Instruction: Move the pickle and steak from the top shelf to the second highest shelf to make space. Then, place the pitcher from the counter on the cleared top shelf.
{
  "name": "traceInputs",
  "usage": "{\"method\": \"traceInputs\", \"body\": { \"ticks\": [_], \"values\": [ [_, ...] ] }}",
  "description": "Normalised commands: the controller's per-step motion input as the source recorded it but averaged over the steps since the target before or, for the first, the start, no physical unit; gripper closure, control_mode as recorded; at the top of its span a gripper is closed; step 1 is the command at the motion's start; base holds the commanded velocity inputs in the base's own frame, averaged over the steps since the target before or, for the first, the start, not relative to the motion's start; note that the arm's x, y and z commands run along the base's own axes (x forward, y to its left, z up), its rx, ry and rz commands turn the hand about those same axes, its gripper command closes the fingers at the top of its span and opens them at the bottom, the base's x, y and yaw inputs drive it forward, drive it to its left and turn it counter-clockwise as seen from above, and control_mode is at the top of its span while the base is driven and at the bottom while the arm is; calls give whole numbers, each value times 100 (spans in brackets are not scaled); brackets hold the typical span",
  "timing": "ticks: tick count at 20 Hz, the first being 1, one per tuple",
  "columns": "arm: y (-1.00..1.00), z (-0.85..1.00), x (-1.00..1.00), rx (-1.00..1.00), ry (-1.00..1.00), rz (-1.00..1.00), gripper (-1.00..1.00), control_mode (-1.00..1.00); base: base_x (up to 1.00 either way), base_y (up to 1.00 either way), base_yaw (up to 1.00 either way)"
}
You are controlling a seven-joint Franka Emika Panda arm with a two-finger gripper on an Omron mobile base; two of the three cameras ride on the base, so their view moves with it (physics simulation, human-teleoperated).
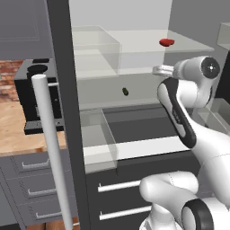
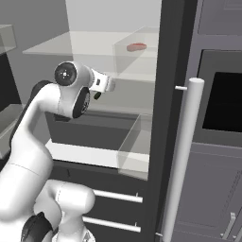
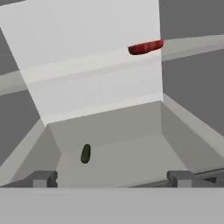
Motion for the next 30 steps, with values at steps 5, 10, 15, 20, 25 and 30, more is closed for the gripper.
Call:
{"method": "traceInputs", "body": {
  "ticks": [5, 10, 15, 20, 25, 30],
  "values": [
    [0, 37, -2, -15, 15, -10, -100, -100, 0, 0, 0],
    [-7, 35, 1, -12, 10, -13, -100, -100, 0, 0, 0],
    [-18, 24, 14, -2, 6, -12, -100, -100, 0, 0, 0],
    [-27, 12, 20, 0, 1, -5, -100, -100, 0, 0, 0],
    [-20, 0, 27, 0, 0, -3, -100, -100, 0, 0, 0],
    [-17, 0, 35, 0, -3, -3, -100, -100, 0, 0, 0]
  ]
}}
